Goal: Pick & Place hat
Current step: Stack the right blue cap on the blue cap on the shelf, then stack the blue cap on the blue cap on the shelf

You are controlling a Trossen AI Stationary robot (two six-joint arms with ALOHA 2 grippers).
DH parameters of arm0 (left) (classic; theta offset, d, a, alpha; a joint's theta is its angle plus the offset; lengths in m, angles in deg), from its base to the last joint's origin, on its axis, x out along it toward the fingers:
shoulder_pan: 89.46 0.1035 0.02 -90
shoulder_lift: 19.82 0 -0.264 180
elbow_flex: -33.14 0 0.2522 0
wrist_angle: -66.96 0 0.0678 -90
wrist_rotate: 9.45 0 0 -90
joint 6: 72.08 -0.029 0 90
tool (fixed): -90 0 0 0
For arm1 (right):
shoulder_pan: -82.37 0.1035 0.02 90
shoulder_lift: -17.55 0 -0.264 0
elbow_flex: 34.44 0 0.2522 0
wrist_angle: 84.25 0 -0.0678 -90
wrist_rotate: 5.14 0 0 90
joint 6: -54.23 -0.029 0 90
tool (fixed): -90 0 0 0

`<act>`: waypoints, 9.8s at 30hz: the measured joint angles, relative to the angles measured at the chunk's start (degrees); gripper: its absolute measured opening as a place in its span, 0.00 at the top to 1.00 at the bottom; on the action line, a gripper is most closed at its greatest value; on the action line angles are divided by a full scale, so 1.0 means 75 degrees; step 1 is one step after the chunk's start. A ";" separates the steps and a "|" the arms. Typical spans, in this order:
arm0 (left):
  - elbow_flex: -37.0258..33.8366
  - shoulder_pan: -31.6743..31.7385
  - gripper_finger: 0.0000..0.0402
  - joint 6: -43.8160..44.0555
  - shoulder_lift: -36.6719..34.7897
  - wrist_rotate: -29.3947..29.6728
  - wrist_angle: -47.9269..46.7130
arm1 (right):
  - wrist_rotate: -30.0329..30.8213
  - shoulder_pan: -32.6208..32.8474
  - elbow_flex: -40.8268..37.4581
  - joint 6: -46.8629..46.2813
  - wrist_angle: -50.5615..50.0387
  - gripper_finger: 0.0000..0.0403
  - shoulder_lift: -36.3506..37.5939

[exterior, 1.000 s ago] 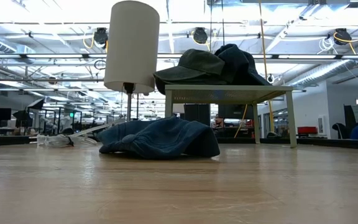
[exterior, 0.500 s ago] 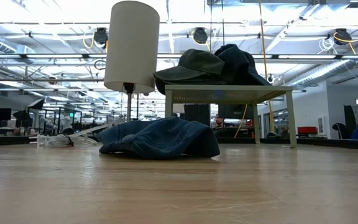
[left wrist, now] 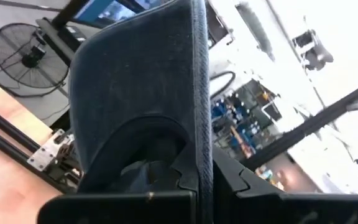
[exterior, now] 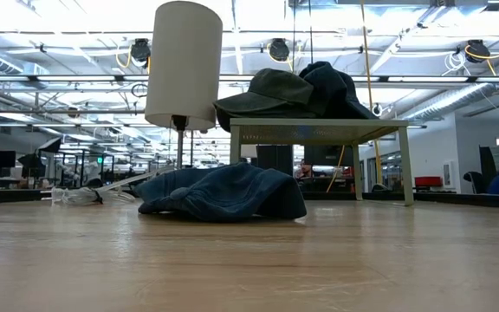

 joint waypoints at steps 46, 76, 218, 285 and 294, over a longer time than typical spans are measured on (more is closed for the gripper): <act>0.0000 -0.0228 0.98 0.1095 0.0009 0.1324 0.0485 | 0.4733 0.1460 0.0938 1.1736 0.5173 0.49 -0.4418; 0.0000 -0.0059 0.73 -0.0818 0.0015 0.1529 0.0142 | 0.5231 0.2539 0.1386 1.1613 0.6370 0.99 -0.4004; 0.0003 -0.0143 0.37 -0.0528 0.0012 -0.3702 -0.0255 | 0.9273 -0.2044 -0.1580 0.2584 0.7913 0.53 -0.4919; -0.3662 -0.3833 0.40 0.3943 0.0756 0.4372 -0.4842 | 0.9536 0.6308 -0.0192 0.2905 0.8230 0.53 -0.3429; -0.5421 -0.3763 0.40 0.4478 0.0778 0.4213 -0.3281 | 0.9539 0.6644 -0.0198 0.2177 0.8158 0.53 -0.3422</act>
